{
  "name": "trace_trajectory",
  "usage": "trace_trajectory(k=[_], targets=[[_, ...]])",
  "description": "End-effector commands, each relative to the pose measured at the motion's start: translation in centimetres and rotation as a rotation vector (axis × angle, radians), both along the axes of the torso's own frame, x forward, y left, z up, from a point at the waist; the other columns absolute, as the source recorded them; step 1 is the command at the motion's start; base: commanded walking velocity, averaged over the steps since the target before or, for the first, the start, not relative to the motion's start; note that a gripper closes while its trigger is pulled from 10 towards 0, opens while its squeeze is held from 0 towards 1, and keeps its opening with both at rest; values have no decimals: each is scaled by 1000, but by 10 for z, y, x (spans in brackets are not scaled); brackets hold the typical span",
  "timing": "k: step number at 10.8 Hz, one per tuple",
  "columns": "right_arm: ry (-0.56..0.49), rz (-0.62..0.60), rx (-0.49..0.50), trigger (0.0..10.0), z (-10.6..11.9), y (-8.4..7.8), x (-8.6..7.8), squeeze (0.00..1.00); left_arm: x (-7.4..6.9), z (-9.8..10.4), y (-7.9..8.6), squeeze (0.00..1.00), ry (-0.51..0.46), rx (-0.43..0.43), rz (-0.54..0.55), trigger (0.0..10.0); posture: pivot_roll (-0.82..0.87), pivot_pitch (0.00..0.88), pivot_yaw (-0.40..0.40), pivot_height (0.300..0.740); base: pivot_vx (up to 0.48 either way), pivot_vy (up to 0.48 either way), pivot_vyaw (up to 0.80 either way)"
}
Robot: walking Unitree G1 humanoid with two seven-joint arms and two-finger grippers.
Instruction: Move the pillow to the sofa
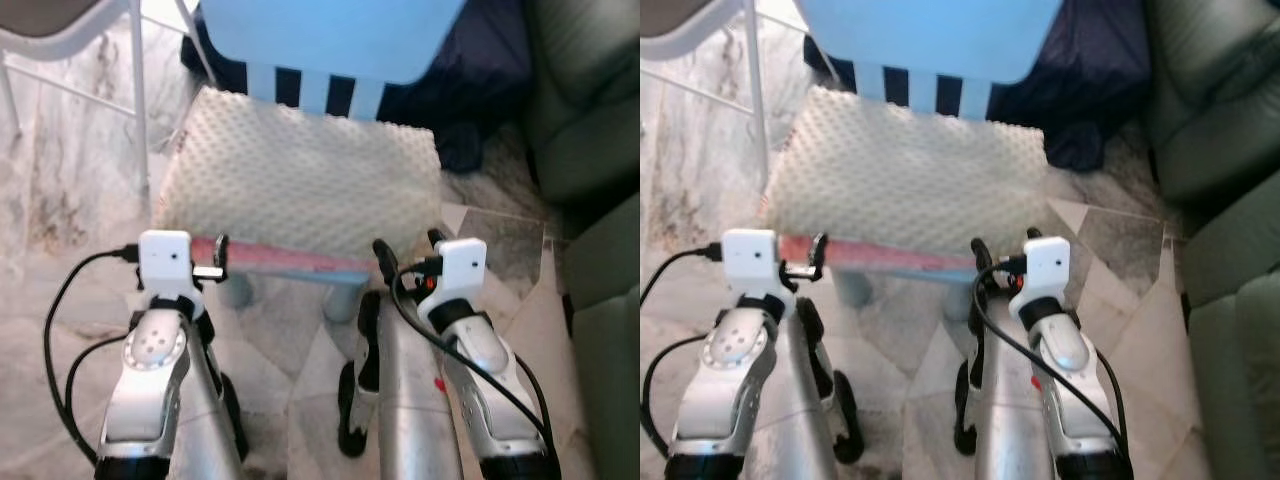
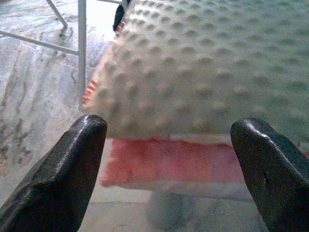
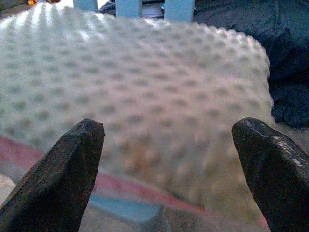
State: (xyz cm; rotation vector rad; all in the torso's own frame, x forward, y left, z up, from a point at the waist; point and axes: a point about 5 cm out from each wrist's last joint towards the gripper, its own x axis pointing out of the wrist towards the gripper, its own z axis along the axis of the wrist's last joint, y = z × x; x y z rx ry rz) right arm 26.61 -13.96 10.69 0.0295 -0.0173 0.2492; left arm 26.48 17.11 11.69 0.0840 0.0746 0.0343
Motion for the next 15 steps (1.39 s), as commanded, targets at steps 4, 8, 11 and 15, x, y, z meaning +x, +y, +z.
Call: trace_trajectory(k=[4,8,11,15], targets=[[-26,2,4,10000,11,-4,17,1000,14,13,17,1000,-45,-15,36,10000,-8,376,-73,461,0,0,0],[-71,-31,-14,10000,38,-18,51,0,39,51,24,0,-86,8,98,10000,-9,406,-71,461,0,0,0],[-47,58,47,10000,42,-1,73,0,63,36,17,0,12,-29,74,10000,4,403,-65,461,0,0,0],[148,80,59,10000,7,32,92,0,78,-13,9,0,163,-35,16,10000,8,379,-72,461,0,0,0]])
